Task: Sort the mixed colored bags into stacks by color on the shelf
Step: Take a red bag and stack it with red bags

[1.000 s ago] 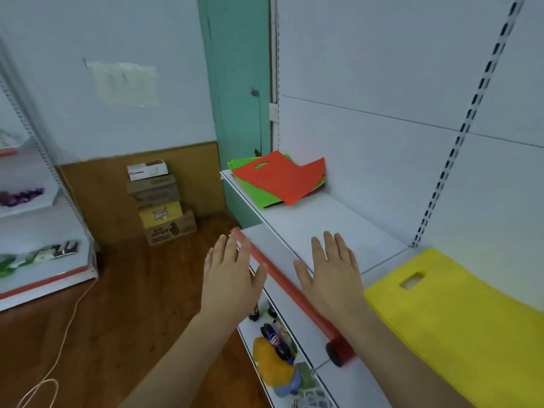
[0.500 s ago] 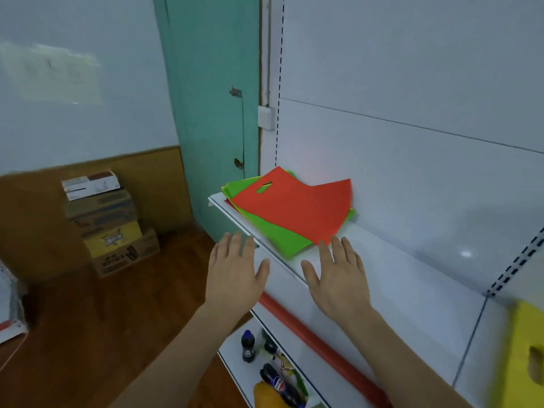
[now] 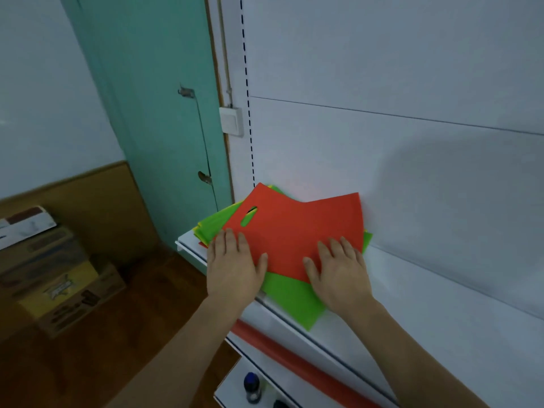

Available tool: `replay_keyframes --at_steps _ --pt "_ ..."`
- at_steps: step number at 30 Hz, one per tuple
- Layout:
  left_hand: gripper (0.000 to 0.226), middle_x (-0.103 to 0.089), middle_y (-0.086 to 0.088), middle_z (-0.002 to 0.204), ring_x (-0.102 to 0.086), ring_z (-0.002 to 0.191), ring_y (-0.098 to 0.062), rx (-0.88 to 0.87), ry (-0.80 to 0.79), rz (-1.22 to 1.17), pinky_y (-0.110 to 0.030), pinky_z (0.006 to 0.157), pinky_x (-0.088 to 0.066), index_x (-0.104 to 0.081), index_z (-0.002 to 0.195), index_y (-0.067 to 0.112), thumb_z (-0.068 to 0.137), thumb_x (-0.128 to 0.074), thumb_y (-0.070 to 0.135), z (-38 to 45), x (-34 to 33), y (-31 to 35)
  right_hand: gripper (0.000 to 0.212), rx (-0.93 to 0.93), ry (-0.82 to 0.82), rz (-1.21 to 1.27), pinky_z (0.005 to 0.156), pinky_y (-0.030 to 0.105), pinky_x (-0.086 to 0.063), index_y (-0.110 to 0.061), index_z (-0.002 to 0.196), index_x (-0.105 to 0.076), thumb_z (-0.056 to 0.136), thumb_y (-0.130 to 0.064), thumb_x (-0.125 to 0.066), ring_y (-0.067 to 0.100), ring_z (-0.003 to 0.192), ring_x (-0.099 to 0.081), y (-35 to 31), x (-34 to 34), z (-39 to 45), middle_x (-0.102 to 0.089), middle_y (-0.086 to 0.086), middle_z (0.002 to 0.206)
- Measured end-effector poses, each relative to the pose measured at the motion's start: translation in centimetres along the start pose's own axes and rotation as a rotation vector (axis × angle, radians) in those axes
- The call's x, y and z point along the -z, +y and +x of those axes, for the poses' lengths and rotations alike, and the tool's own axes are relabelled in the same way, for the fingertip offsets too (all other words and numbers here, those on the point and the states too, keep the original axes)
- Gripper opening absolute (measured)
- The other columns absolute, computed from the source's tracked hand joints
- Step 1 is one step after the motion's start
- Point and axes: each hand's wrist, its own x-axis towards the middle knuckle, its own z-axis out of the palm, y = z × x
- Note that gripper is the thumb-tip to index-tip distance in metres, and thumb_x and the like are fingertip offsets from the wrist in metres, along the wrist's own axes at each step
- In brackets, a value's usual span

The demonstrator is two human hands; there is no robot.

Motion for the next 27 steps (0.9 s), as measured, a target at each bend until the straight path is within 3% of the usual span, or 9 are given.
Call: replay_keyframes --at_steps 3,7,11,13,16,18,20,24,27 --pt "0.091 -0.029 -0.019 0.168 -0.019 0.158 -0.033 -0.012 -0.060 0.050 -0.051 0.129 -0.012 -0.034 0.160 0.007 0.099 -0.018 0.074 1.8 -1.1 -0.2 0.064 -0.020 -0.038 -0.054 0.123 0.048 -0.027 -0.026 0.146 -0.057 0.103 -0.064 -0.030 0.028 0.146 -0.040 -0.1 -0.5 1.8 -0.053 0.001 0.152" --pt "0.079 -0.059 -0.015 0.145 -0.046 0.139 -0.033 -0.113 -0.042 0.110 -0.050 0.121 -0.026 -0.061 0.140 0.010 0.099 -0.024 0.066 2.3 -1.7 0.2 0.053 -0.088 -0.004 -0.102 0.115 0.046 -0.037 -0.028 0.125 -0.071 0.099 -0.061 -0.038 0.026 0.132 -0.052 -0.1 -0.7 2.4 -0.062 -0.002 0.139" --pt "0.070 -0.064 -0.007 0.132 -0.050 0.128 -0.031 -0.205 0.021 -0.050 -0.048 0.114 -0.035 -0.053 0.148 0.013 0.101 -0.034 0.060 2.5 -2.0 0.1 0.042 -0.296 0.050 -0.118 0.106 0.048 -0.042 -0.024 0.111 -0.073 0.096 -0.057 -0.052 0.031 0.123 -0.055 -0.1 -0.1 1.6 -0.065 0.004 0.124" --pt "0.067 -0.061 -0.006 0.129 -0.048 0.128 -0.031 -0.263 0.052 -0.119 -0.048 0.111 -0.037 -0.055 0.146 0.015 0.100 -0.039 0.061 2.4 -2.1 -0.3 0.047 -0.446 0.068 -0.106 0.103 0.049 -0.044 -0.020 0.115 -0.068 0.094 -0.060 -0.056 0.036 0.127 -0.051 -0.2 0.1 0.5 -0.059 0.011 0.130" --pt "0.060 -0.057 -0.014 0.135 -0.039 0.138 -0.041 -0.285 0.039 -0.143 -0.056 0.117 -0.029 -0.072 0.121 0.021 0.094 -0.043 0.066 2.4 -2.2 -1.1 0.063 -0.637 0.034 -0.044 0.094 0.051 -0.052 -0.014 0.122 -0.055 0.093 -0.070 -0.053 0.038 0.121 -0.054 -0.6 0.4 -0.8 -0.056 0.014 0.131" --pt "0.061 -0.044 -0.025 0.153 -0.027 0.147 -0.050 -0.264 -0.005 -0.138 -0.064 0.122 -0.015 -0.066 0.128 0.027 0.094 -0.039 0.070 2.4 -2.3 -1.6 0.067 -0.694 0.038 0.031 0.089 0.050 -0.054 -0.011 0.124 -0.051 0.093 -0.070 -0.055 0.039 0.116 -0.057 -1.0 0.5 -1.5 -0.058 0.015 0.125" --pt "0.063 -0.039 -0.029 0.158 -0.026 0.149 -0.051 -0.292 -0.028 -0.116 -0.065 0.122 -0.010 -0.057 0.138 0.029 0.097 -0.031 0.070 2.2 -2.6 -1.7 0.066 -0.703 0.075 0.076 0.087 0.050 -0.054 -0.011 0.130 -0.048 0.094 -0.065 -0.060 0.042 0.114 -0.059 -1.4 0.6 -2.1 -0.055 0.017 0.126" --pt "0.061 -0.039 -0.024 0.158 -0.035 0.146 -0.045 -0.366 -0.034 -0.176 -0.058 0.121 -0.024 -0.040 0.151 0.025 0.103 -0.032 0.063 1.8 -2.6 -1.4 0.077 -0.741 0.210 0.222 0.089 0.053 -0.053 -0.011 0.152 -0.035 0.092 -0.040 -0.074 0.048 0.111 -0.062 -1.3 1.3 -2.7 -0.050 0.023 0.134" --pt "0.060 -0.036 -0.017 0.159 -0.042 0.141 -0.038 -0.434 -0.017 -0.260 -0.051 0.117 -0.034 -0.033 0.155 0.026 0.104 -0.041 0.057 1.8 -2.5 -1.2 0.085 -0.836 0.271 0.323 0.091 0.051 -0.052 -0.008 0.157 -0.028 0.090 -0.028 -0.075 0.047 0.113 -0.063 0.2 1.8 -2.9 -0.060 0.024 0.128"
